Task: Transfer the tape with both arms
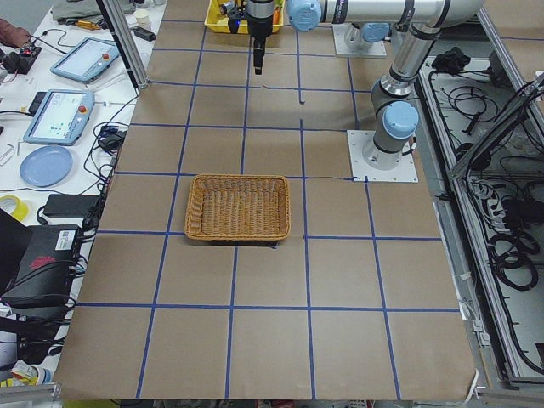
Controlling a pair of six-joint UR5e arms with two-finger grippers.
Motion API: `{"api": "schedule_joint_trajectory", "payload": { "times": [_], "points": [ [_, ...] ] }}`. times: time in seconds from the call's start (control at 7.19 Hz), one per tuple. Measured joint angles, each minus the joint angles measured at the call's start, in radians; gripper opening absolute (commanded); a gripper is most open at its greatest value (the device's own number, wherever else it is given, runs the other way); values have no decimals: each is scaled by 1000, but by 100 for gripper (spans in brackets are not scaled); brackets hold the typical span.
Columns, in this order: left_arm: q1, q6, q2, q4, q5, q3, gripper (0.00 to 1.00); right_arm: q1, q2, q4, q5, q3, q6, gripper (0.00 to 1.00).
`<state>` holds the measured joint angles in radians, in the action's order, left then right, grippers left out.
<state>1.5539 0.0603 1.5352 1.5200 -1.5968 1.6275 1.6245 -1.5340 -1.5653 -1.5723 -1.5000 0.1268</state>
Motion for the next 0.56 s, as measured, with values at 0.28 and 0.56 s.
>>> {"api": "schedule_joint_trajectory", "payload": {
  "times": [0.28, 0.56],
  "points": [
    [0, 3, 1, -5, 1, 0, 100, 0, 0, 1, 0, 0, -1, 100],
    [-1, 3, 2, -8, 1, 0, 100, 0, 0, 1, 0, 0, 0, 100]
  ]
}}
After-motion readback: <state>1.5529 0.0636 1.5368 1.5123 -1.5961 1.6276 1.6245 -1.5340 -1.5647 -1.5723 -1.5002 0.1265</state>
